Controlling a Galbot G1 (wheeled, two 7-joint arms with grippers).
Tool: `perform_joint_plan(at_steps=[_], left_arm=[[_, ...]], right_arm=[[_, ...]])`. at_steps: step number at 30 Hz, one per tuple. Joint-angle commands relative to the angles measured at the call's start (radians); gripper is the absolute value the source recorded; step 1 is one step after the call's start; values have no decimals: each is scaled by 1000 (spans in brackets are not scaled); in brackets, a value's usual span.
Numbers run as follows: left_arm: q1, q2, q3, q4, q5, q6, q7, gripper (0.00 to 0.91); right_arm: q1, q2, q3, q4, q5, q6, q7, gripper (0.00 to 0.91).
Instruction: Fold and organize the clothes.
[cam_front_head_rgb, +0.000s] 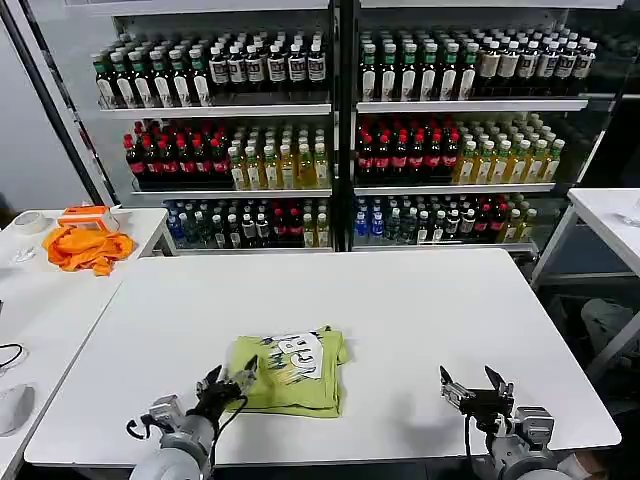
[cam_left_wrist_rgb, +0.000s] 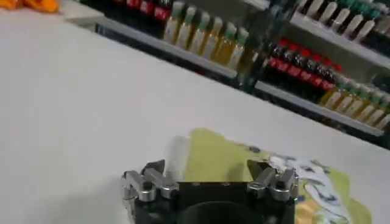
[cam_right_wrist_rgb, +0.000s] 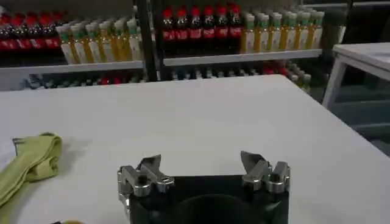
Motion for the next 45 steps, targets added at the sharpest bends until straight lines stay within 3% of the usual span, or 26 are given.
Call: perform_joint_plan(at_steps=[1, 2, 3, 5, 32, 38, 41, 45], left_arm=[[-33, -31, 17, 64, -86, 15, 15, 736], [-33, -31, 17, 60, -113, 15, 23, 524], [-31, -31, 17, 56, -131, 11, 34, 121], [-29, -31, 16, 48, -158, 4, 54, 40], [-15, -70, -181, 13, -606, -11, 90, 20], [-7, 31, -385, -22, -643, 3, 81, 20], [-12, 182, -542, -19, -631, 28, 84, 20], [-5, 331, -650, -17, -527, 74, 107, 20]], right_arm=[[-4, -1, 9, 9, 1, 0, 4, 907], [-7, -1, 10, 11, 2, 1, 10, 907], [-10, -1, 13, 11, 3, 2, 12, 907], [-14, 0, 15, 13, 2, 2, 12, 907], [-34, 0, 23, 41, 5, -2, 15, 907], [-28, -3, 28, 46, 17, -1, 14, 907], [-15, -3, 20, 41, 21, 1, 12, 907], [0, -1, 7, 32, 22, 4, 10, 907]])
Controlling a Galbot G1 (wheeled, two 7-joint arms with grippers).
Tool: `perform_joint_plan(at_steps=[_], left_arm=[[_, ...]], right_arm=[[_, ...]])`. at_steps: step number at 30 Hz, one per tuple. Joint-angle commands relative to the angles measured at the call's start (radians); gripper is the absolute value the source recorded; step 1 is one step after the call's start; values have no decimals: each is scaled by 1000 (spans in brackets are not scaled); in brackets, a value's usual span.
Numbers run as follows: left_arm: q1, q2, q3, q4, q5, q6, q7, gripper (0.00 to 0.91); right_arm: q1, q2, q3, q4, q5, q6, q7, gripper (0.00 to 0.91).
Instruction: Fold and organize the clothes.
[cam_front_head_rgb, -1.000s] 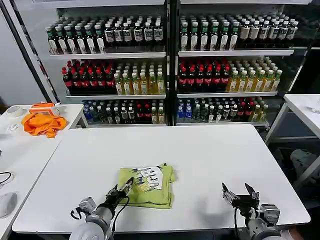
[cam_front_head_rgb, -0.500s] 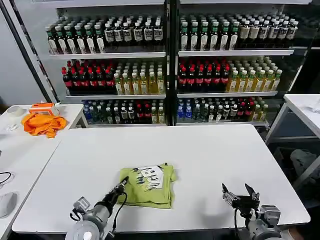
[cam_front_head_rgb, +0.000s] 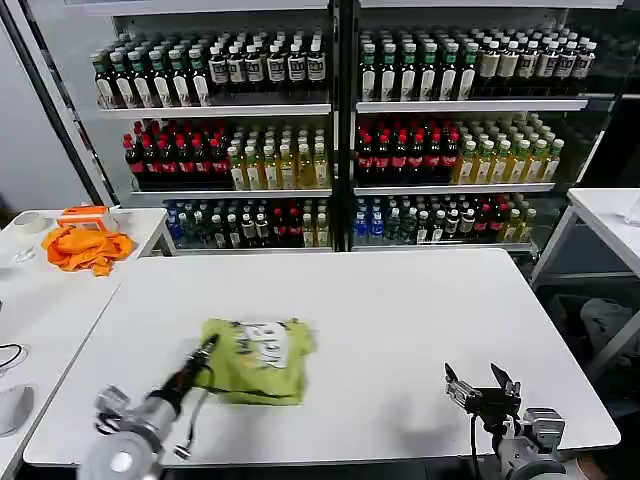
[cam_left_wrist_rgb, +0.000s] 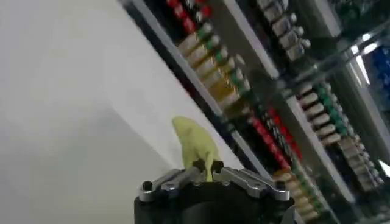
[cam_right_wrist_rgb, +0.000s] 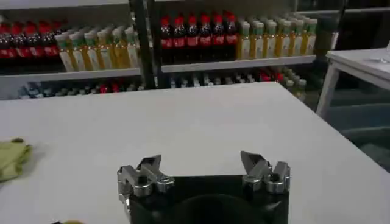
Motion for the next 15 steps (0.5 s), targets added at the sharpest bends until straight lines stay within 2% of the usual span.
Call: perform_joint_plan(at_steps=[1, 4, 6, 8, 11, 13, 15], left_arm=[[8, 353, -375, -28, 71, 75, 28, 20], [11, 381, -341, -86, 176, 92, 26, 20], [8, 374, -237, -129, 316, 80, 23, 20], [-11, 333, -96, -154, 556, 55, 11, 20], [-48, 251, 102, -163, 734, 52, -1, 20], [-78, 183, 275, -124, 935, 47, 4, 20], [-112, 131, 383, -81, 1009, 47, 3, 20]], right_arm=[[23, 2, -15, -12, 4, 4, -2, 907], [31, 3, -21, -18, 3, 6, -3, 907], [33, 3, -22, -21, 3, 7, -4, 907], [33, 4, -21, -21, 4, 8, -4, 907], [26, 3, -17, -21, 3, 9, -5, 907], [19, 3, -10, -19, 2, 11, -6, 907], [16, 3, -4, -14, 2, 10, -5, 907]])
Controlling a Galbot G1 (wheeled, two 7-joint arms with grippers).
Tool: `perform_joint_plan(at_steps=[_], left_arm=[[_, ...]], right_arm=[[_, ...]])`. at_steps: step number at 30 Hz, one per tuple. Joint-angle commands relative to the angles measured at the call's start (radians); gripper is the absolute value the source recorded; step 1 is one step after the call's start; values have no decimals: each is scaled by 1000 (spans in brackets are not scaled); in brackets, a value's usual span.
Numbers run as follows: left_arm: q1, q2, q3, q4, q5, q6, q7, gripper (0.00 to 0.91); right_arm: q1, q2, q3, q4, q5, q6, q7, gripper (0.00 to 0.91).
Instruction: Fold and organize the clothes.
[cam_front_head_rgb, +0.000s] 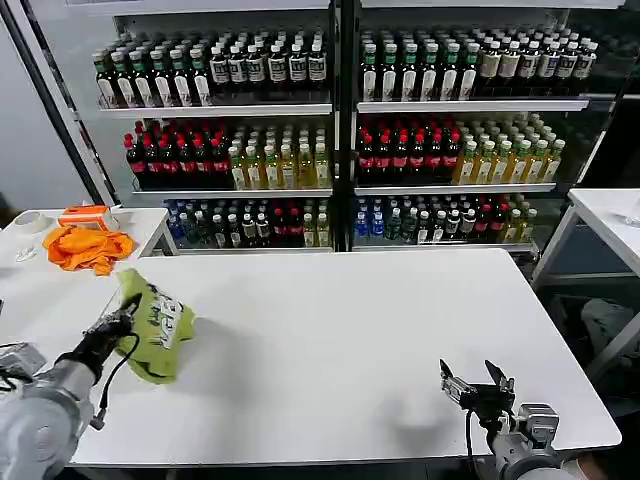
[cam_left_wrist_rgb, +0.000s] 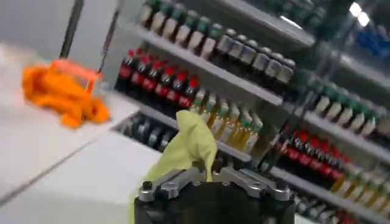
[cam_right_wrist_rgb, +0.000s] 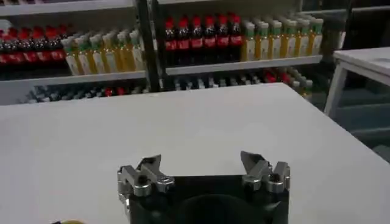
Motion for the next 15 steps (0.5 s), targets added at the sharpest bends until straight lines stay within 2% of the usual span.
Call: perform_joint_plan(at_steps=[1, 7, 15], left_arm=[[-125, -126, 556, 28, 742, -3, -5, 20], [-256, -226, 736, 94, 781, 13, -15, 20], [-392, -350, 907, 209, 763, 20, -45, 20]], right_arm=[[-4, 0, 9, 5, 0, 1, 0, 907], [-11, 4, 12, 18, -6, 0, 0, 907], [-1, 1, 16, 5, -5, 6, -5, 907]])
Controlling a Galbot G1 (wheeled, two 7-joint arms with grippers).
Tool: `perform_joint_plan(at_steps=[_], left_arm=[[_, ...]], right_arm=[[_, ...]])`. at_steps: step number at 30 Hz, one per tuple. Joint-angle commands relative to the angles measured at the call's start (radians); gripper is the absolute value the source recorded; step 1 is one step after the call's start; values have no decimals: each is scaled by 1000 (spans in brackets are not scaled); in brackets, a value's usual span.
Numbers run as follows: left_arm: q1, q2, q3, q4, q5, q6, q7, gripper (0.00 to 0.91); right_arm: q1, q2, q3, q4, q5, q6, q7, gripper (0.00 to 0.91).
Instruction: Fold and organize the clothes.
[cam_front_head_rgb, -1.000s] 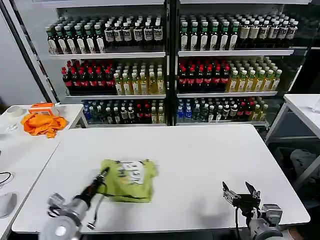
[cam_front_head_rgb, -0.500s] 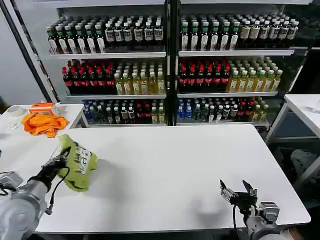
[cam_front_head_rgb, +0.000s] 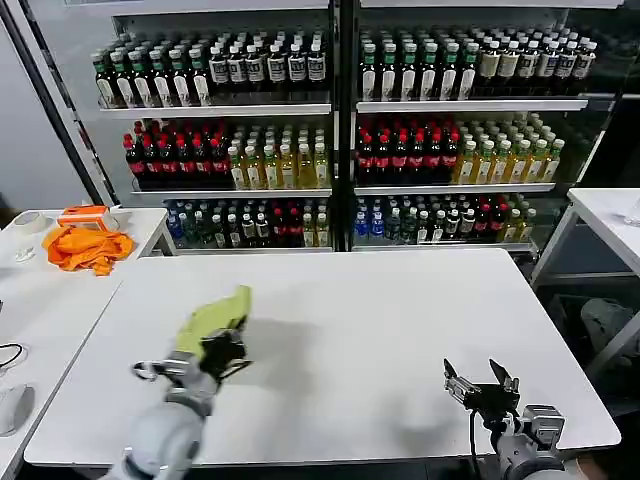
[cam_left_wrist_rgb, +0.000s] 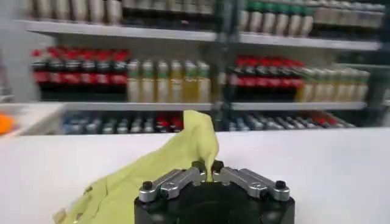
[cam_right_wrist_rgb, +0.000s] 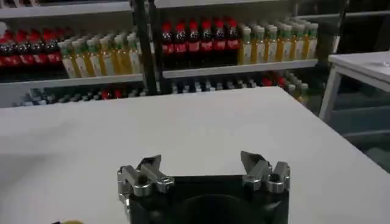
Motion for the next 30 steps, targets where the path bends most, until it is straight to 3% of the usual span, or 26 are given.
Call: perform_joint_plan(at_steps=[1, 14, 15, 16, 21, 25, 28, 30], left_arm=[[-221, -196, 400, 155, 187, 6, -27, 20], [-364, -467, 462, 454, 166, -38, -78, 20], [-374, -489, 462, 472, 167, -62, -78, 343], [-380, -501, 462, 484, 170, -85, -78, 907], [-373, -504, 460, 484, 153, -218, -62, 907], [-326, -454, 435, 382, 124, -241, -49, 907], [-271, -394, 378, 274, 126, -262, -52, 907], [-216, -334, 286, 187, 140, -289, -65, 907]], right_arm=[[10, -3, 1, -8, 1, 3, -3, 907], [64, -31, -8, -42, 21, 2, -3, 907], [71, -35, -12, -46, 20, 2, -3, 907], [75, -36, -13, -48, 20, 2, -4, 907], [113, -41, -37, -68, 20, 4, -5, 907], [138, -39, -58, -81, 16, 16, -3, 907], [155, -39, -77, -95, -14, 73, -12, 907], [157, -41, -97, -104, -107, 166, -31, 907]])
